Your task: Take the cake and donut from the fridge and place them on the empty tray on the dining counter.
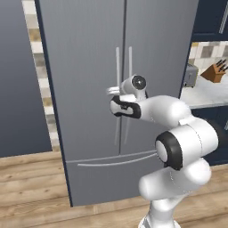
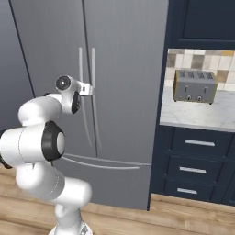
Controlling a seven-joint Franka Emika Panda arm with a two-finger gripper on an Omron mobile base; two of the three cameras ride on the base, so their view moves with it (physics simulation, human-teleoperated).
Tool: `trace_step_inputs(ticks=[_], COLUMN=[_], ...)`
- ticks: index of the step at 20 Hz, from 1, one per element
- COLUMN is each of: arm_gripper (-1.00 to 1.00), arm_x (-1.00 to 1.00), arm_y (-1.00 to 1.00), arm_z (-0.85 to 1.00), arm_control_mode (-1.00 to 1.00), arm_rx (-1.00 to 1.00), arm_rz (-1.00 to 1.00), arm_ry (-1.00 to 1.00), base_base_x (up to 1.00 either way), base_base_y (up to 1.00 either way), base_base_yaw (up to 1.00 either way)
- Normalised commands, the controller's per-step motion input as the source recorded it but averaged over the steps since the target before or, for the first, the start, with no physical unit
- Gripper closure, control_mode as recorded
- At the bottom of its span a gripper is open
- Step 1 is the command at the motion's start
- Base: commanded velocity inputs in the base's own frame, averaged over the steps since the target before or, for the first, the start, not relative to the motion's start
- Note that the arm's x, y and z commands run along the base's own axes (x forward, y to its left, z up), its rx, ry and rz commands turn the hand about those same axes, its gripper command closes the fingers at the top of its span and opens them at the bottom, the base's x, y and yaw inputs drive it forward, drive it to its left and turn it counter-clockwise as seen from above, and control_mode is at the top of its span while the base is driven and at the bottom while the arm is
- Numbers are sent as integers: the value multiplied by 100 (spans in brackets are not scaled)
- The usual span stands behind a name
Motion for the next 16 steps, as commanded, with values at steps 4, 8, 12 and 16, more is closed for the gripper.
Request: trace_step_inputs(ticks=[4, 8, 12, 16], arm_gripper=[-100, -100, -100, -100], arm_x=[49, 50, 52, 56], arm_y=[0, 3, 9, 13], arm_z=[-17, -16, -14, -17], arm_control_mode=[-100, -100, -100, -100], arm_rx=[0, 0, 0, 0], arm_rz=[0, 0, 0, 0], arm_ry=[-4, -1, 0, 0], base_base_x=[0, 0, 0, 0], base_base_y=[0, 0, 0, 0], base_base_yaw=[0, 0, 0, 0])
